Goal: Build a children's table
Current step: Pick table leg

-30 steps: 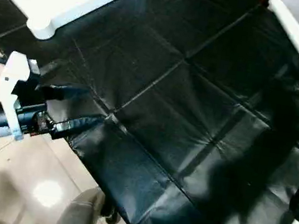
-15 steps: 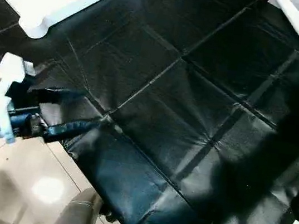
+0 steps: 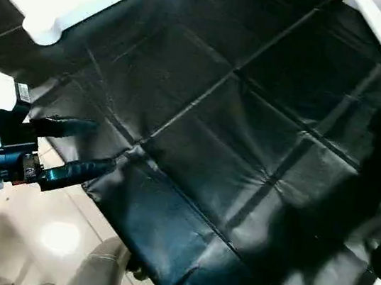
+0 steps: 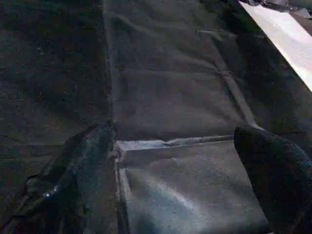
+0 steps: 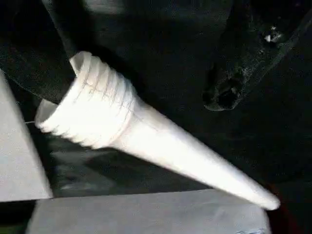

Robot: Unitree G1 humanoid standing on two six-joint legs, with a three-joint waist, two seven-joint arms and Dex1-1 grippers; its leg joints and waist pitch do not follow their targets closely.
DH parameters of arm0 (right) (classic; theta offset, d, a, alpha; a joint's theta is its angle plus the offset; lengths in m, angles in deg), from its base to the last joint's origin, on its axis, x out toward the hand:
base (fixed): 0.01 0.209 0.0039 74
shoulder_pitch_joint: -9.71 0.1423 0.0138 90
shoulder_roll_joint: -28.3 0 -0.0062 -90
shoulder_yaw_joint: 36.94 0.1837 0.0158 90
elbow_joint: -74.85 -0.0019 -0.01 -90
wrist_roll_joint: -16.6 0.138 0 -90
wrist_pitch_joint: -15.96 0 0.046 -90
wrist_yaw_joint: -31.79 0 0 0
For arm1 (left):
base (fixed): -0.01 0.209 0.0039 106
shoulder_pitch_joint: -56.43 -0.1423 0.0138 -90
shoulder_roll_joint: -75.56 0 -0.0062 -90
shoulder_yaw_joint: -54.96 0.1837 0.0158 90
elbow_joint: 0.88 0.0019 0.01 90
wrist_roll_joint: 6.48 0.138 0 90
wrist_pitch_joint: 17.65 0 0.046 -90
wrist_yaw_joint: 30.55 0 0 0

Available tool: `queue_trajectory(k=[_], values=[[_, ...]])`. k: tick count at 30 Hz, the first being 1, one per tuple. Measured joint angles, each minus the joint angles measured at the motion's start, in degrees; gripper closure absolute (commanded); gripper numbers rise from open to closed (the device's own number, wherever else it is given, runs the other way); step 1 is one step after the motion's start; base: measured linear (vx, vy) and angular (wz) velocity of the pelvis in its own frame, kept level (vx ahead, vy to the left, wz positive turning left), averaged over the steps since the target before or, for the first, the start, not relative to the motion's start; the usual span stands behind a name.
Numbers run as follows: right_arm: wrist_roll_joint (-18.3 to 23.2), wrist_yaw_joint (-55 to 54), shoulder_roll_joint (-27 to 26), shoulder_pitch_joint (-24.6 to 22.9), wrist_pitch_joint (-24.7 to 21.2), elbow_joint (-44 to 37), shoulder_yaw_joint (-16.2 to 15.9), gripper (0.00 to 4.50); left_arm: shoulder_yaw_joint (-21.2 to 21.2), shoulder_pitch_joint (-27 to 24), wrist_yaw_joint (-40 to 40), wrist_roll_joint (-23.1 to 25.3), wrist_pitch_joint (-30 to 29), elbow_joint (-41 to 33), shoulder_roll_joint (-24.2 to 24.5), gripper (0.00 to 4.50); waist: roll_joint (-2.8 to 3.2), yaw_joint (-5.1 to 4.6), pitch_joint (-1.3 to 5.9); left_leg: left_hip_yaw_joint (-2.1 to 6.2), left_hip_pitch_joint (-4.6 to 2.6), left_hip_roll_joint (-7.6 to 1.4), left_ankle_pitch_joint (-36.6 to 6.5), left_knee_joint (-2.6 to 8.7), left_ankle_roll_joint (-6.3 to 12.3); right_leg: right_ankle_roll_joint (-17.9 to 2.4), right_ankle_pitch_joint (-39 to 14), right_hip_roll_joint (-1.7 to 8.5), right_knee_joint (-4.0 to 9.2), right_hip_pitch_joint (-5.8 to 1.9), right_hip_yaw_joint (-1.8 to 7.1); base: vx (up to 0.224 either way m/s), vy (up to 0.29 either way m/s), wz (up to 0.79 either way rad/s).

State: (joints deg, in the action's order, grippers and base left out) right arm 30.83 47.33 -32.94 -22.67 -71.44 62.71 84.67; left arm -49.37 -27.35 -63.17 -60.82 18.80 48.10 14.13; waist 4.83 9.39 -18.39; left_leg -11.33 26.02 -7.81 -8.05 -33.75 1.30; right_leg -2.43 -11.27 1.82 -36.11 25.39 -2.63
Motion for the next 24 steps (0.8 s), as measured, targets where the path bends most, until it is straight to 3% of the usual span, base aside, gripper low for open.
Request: queue_trajectory(k=[6,10,14,20,24], values=[[1.65,9.30,-0.07,-0.82,-1.33,-0.04,0.50,0.00,0.00,0.10,-0.28,-0.31,0.01,0.00,0.06,0.05,0.01,0.68,-0.06,0.00,0.02,0.00,0.01,0.00,0.02,0.00,0.00,0.00,0.01,0.00,0.00,0.000,0.000,0.00],[1.78,20.59,0.92,-3.07,-2.03,-0.80,0.06,0.00,-0.02,-0.96,0.47,-1.03,0.10,-0.51,-0.06,0.05,-0.06,0.70,-0.09,0.00,0.02,0.00,0.05,-0.06,0.19,0.00,0.00,0.00,0.03,-0.05,0.01,0.000,0.000,0.00],[1.88,25.11,1.31,-4.17,-2.09,-1.21,-0.06,0.00,-0.01,-1.18,0.83,-1.03,0.21,-0.53,-0.29,0.05,-0.06,0.49,-0.10,0.00,-0.02,0.00,0.13,-0.09,0.33,-0.01,0.00,0.00,0.01,-0.06,0.02,0.000,0.000,0.00],[4.95,39.94,2.43,-9.89,-3.92,-7.00,-0.34,0.00,1.23,-0.37,1.06,-0.95,0.78,-0.43,-1.87,0.05,-0.01,0.59,-0.07,0.01,-0.06,0.00,0.14,-0.08,0.34,-0.01,0.01,0.00,0.01,-0.11,0.01,0.000,0.000,0.00],[8.58,51.51,2.42,-15.44,-8.85,-14.82,-0.68,0.00,1.78,0.18,1.18,-0.94,1.33,-0.33,-1.98,0.05,0.08,1.08,-0.07,0.01,-0.09,0.00,0.13,-0.09,0.36,-0.01,0.01,-0.01,0.03,-0.13,0.04,0.000,0.000,0.00]])
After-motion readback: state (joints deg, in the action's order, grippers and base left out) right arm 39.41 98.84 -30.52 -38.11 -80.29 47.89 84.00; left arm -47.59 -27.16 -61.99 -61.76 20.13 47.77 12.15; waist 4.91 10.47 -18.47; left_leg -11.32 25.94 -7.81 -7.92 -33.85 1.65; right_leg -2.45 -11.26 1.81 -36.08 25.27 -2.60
